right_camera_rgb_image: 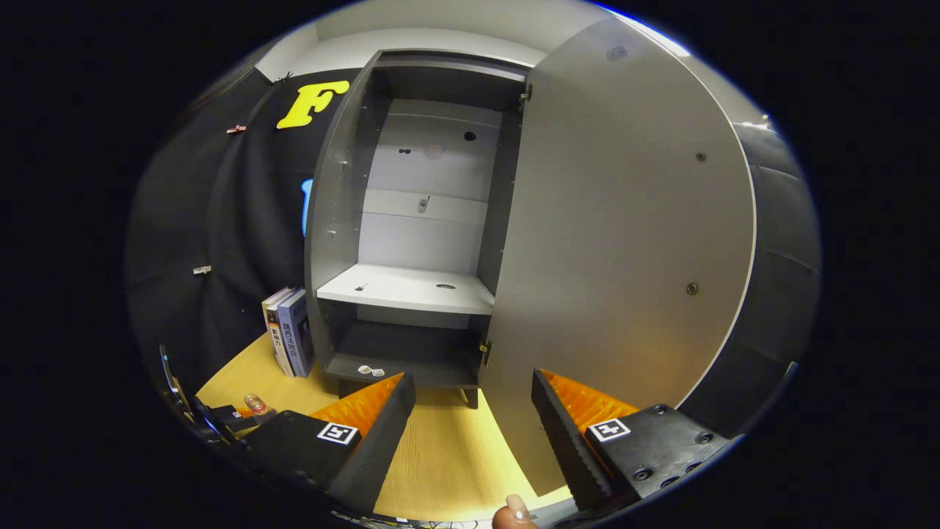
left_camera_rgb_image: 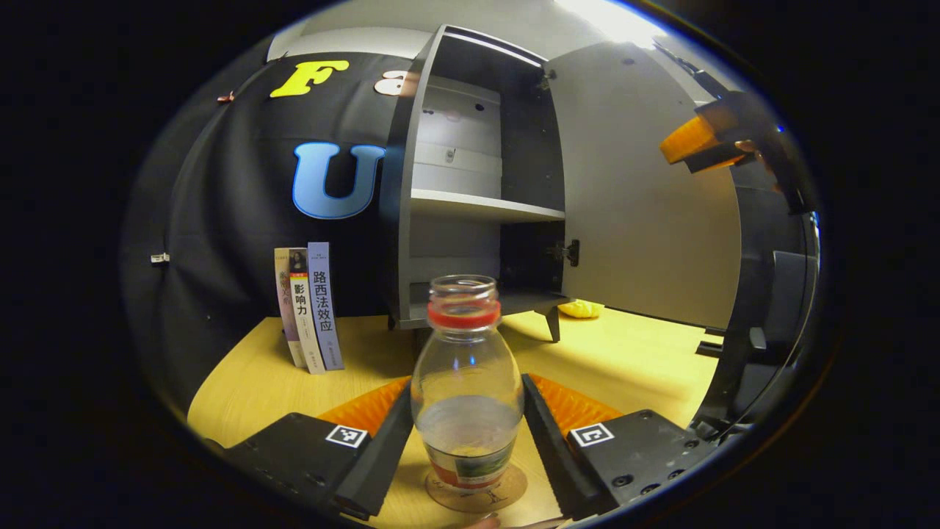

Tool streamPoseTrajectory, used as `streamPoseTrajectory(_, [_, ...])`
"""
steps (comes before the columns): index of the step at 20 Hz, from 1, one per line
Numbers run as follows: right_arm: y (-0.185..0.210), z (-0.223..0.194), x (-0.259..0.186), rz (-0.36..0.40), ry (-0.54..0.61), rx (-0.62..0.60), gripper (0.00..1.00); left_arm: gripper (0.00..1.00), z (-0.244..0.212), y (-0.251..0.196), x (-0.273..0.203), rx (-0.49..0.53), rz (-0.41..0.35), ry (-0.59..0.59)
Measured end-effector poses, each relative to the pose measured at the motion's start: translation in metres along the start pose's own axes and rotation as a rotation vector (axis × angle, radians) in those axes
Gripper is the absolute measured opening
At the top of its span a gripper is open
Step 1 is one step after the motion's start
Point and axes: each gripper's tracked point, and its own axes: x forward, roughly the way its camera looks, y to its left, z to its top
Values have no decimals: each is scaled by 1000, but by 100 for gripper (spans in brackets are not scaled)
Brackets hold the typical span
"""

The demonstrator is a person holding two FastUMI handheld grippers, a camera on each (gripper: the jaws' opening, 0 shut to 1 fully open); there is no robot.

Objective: Open the cabinet door with the right hand, grasp the bottle in the cabinet with the left hand and place it on the coaster, then close the cabinet door with the right hand.

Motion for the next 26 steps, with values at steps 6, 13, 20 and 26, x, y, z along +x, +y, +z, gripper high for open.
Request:
streamPoseTrajectory(6, [-1, 6, -3, -7, 1, 11, 94, 85, 18, -5, -2, 42, -23, -3])
streamPoseTrajectory(13, [-7, 35, -20, -53, -38, 59, 94, 84, 112, -5, 0, 78, -68, -94])
streamPoseTrajectory(20, [-52, 72, -67, -207, -120, 112, 100, 85, 199, -76, -25, 17, -292, -105])
streamPoseTrajectory(26, [-124, 82, -124, -359, -180, 125, 94, 85, 241, -164, -30, -64, -476, -99])
